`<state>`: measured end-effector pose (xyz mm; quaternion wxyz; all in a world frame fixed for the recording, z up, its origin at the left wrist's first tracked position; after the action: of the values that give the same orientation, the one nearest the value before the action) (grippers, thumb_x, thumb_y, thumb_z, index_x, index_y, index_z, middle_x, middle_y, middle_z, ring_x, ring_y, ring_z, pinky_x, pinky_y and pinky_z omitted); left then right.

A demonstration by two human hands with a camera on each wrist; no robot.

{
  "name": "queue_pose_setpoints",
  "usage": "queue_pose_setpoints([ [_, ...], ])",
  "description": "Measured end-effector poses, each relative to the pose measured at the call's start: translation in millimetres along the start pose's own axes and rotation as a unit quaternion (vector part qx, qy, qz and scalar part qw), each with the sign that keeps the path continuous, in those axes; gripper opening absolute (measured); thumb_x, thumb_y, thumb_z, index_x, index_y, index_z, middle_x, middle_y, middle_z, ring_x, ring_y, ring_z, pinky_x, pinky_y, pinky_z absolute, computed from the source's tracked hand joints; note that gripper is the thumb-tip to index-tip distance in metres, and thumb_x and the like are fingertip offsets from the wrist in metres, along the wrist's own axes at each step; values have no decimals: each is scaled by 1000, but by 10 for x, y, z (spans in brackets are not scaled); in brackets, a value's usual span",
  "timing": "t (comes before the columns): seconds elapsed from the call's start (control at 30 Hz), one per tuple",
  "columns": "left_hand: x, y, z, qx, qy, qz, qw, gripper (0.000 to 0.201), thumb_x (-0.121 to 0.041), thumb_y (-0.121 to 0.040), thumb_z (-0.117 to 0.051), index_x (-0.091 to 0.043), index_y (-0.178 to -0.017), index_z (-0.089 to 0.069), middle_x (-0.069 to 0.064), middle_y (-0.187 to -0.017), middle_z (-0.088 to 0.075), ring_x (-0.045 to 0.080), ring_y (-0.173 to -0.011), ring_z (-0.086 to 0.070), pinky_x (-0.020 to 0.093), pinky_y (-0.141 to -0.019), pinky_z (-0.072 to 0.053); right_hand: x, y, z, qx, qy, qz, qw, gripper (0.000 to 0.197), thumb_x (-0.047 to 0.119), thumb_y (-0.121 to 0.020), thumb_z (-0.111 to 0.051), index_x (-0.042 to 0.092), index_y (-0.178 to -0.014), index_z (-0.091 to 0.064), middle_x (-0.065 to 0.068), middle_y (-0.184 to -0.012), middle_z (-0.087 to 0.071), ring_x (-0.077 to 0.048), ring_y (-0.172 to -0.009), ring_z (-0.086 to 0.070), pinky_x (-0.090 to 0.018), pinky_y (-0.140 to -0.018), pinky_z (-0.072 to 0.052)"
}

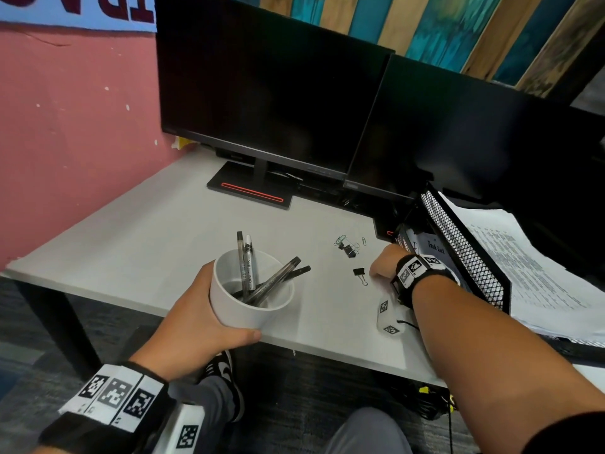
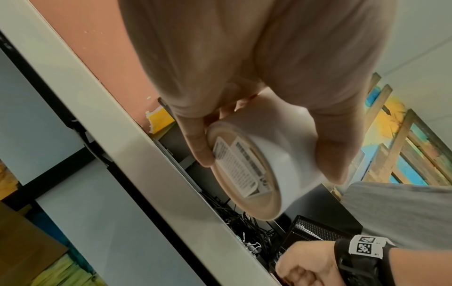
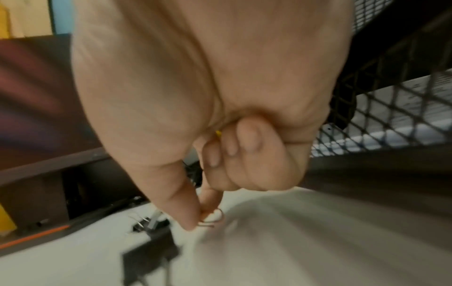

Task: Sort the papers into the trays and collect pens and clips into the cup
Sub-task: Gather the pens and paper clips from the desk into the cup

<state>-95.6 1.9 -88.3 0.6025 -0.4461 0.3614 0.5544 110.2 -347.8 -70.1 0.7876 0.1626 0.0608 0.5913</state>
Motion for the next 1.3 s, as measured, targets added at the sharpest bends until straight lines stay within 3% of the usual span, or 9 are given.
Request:
queue_pose_setpoints([
  [0.13,-22,12,-41,8,1,-2,1000,99,-22,-54,-102,-45,-133,-48,-33,-123,-63,-9,-112,-64,17,-87,-48,217,241,261,6,-143,56,988,9,14,-88,-66,10,-87,-58,-4,-68,-46,-18,-53,-42,-25,-50,-37],
  [0.27,-56,21,-132,21,7,-7,1000,101,-29,-51,-101,-44,-135,-47,-33,-125,-63,-9,-114,-63,18,-89,-48,801,978,631,18,-244,247,938,14,7,-89,-67,8,-76,-65,7,-52,-47,-15,-51,-40,-25,-47,-37],
  [0.43,-146,29,-231,28,20,-19,999,102,-40,-44,-96,-46,-133,-48,-30,-128,-64,-8,-116,-64,22,-92,-49,1387,1949,772,29,-102,410,906,8,12,-90,-70,9,-87,-77,13,-61,-67,-18,-57,-64,-18,-51,-50],
  [0.6,-156,18,-222,28,29,-22,999,98,-19,-53,-101,-46,-132,-48,-31,-127,-64,-8,-115,-64,20,-89,-47,1491,2157,696,91,-104,474,869,28,3,-91,-70,20,-110,-82,6,-103,-82,-7,-100,-77,-25,-90,-62],
  [0.77,-123,39,-155,22,18,-16,999,98,-24,-53,-100,-44,-133,-48,-30,-126,-64,-7,-114,-65,19,-89,-48,1132,1438,739,-29,-325,357,876,18,3,-94,-70,12,-104,-81,-3,-101,-79,-24,-104,-76,-32,-75,-65],
  [0.83,-128,50,-139,20,14,-13,1000,96,-20,-54,-100,-45,-131,-48,-32,-124,-64,-8,-112,-64,18,-86,-48,863,1047,600,-83,-275,258,923,17,7,-95,-69,10,-107,-80,-5,-108,-77,-23,-95,-74,-30,-72,-63],
  [0.93,-121,47,-120,19,13,-14,1000,97,-19,-55,-101,-45,-132,-47,-32,-124,-63,-7,-112,-65,17,-86,-48,532,673,276,-67,-19,160,985,28,15,-96,-66,6,-121,-74,-11,-123,-72,-23,-102,-70,-37,-91,-61],
  [1.13,-79,36,-84,9,1,-10,1000,100,-21,-54,-101,-44,-134,-47,-33,-125,-63,-9,-112,-64,14,-85,-48,298,419,-121,-23,74,82,994,29,12,-93,-64,5,-120,-70,-13,-122,-72,-34,-111,-71,-40,-94,-62],
  [1.3,-63,34,-73,7,1,-9,1000,96,-17,-54,-101,-47,-128,-47,-36,-124,-62,-11,-111,-64,12,-83,-48,346,393,-186,2,32,88,996,9,16,-79,-72,8,-84,-71,-10,-81,-75,-30,-76,-74,-35,-73,-65],
])
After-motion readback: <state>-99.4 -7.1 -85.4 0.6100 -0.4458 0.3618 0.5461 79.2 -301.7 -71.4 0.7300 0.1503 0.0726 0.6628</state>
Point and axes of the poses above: each hand's wrist, its own y-axis away from the middle knuckle, its own z-axis out of the back of the hand, x = y × z, the point moved 5 cm from there along -y, towards the middle knuckle
